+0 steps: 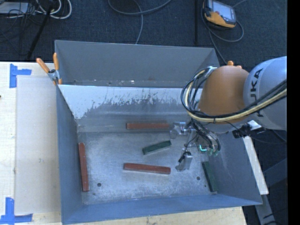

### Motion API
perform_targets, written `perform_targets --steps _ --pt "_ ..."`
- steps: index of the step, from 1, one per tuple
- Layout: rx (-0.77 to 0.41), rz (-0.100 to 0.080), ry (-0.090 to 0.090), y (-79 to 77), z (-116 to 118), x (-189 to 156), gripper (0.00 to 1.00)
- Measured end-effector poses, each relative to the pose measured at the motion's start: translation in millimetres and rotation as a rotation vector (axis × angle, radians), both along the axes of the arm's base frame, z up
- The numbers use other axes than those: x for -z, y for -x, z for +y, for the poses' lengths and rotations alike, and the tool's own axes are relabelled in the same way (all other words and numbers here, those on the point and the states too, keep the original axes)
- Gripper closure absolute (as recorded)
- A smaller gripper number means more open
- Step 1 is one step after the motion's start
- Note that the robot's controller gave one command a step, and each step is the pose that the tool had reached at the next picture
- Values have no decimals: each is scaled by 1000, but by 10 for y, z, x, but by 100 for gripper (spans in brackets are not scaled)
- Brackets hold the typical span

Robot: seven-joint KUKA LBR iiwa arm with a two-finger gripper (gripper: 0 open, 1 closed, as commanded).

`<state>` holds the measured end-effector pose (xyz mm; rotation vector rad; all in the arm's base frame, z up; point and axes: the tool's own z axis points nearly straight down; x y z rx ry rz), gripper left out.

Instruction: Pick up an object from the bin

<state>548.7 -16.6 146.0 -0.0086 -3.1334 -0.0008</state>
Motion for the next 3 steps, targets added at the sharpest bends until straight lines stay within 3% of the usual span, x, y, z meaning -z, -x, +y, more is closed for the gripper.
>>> perform_targets --steps 1,2,3 --pt "44 4 0 534 -3 809 0" --pt "-19 -12 -3 210 589 762 0" --pt "-15 -8 0 223 555 763 100"
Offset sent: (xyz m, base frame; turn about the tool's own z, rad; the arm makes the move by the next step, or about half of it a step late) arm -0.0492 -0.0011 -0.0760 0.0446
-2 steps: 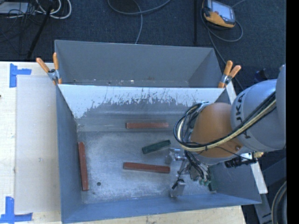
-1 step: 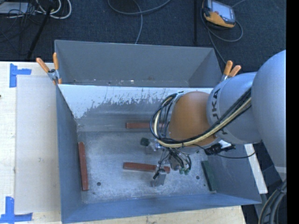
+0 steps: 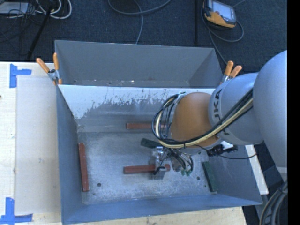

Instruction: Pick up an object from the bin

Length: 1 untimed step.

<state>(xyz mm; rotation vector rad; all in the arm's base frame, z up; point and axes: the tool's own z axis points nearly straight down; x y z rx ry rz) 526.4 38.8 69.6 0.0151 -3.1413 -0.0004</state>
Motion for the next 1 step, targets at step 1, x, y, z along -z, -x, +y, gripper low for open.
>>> perform_targets --steps 1 --pt "-84 -8 0 47 -25 -1491 100"
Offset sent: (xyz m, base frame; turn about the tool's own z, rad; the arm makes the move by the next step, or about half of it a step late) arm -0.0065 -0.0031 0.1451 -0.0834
